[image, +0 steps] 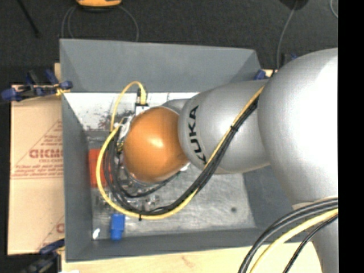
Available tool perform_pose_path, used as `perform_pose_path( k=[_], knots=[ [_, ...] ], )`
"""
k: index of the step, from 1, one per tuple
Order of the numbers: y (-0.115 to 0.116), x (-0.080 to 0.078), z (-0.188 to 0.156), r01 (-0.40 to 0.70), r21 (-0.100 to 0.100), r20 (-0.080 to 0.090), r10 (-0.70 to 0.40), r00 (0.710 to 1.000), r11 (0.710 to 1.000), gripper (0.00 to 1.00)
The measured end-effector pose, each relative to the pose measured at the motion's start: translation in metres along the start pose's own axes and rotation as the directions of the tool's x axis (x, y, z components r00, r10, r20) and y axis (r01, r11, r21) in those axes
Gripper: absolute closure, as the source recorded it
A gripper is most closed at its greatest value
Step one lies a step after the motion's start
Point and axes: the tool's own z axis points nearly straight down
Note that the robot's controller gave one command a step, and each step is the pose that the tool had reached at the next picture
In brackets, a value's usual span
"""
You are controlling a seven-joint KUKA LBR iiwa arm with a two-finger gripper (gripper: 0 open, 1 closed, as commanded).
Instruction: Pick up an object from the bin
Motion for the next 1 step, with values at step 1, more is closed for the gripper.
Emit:
perform_pose_path(
  k=[1],
  knots=[
    [0.0002,0.002,-0.0003,-0.002,-0.004,-0.007,0.002,1.0,1.0,1.0]
  ],
)
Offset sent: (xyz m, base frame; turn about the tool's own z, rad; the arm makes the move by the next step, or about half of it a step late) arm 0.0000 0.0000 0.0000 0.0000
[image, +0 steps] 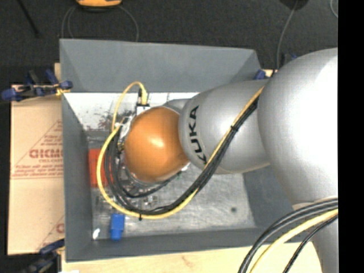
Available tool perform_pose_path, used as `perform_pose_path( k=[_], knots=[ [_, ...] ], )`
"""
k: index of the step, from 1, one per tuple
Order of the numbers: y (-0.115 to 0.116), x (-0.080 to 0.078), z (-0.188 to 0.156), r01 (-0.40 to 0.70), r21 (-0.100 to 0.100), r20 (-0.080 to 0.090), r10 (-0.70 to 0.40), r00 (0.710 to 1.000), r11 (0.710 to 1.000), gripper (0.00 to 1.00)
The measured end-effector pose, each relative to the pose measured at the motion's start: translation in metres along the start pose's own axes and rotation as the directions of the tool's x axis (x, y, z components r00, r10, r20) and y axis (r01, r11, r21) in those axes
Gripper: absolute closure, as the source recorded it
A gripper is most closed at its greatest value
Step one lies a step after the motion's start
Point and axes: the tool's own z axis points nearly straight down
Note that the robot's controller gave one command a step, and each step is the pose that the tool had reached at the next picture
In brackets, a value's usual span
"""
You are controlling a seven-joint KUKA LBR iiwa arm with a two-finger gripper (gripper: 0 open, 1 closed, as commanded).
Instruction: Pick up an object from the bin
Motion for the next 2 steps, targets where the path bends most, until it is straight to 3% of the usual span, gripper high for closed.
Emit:
perform_pose_path(
  k=[1,2],
  knots=[
    [0.012,-0.006,-0.154,0.068,-0.003,0.009,-0.068,0.998,0.998,1.0],
    [0.046,-0.025,-0.1,-0.43,-0.016,-0.006,0.43,0.903,0.903,1.0]
  ],
)
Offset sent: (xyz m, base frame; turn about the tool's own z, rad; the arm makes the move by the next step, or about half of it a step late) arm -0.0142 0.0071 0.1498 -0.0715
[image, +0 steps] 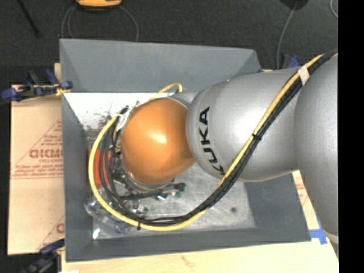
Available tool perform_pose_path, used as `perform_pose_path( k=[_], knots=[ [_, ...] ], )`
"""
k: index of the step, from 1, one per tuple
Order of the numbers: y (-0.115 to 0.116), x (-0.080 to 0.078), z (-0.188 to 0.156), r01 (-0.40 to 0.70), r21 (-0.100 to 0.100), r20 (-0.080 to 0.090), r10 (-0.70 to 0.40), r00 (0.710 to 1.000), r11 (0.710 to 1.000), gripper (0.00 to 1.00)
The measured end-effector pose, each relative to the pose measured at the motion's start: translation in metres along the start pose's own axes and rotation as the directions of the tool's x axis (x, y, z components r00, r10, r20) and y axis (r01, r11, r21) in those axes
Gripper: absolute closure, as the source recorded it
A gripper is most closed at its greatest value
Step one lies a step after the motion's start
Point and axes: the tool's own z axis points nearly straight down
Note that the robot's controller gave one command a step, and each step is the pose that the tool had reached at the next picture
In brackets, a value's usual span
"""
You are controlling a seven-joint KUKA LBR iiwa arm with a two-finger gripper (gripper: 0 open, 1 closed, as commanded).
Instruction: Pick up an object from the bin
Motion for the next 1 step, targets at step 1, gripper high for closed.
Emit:
perform_pose_path(
  k=[1],
  knots=[
    [-0.0245,-0.0072,-0.2152,0.022,0.012,0.014,-0.022,1.0,1.0,1.0]
  ],
)
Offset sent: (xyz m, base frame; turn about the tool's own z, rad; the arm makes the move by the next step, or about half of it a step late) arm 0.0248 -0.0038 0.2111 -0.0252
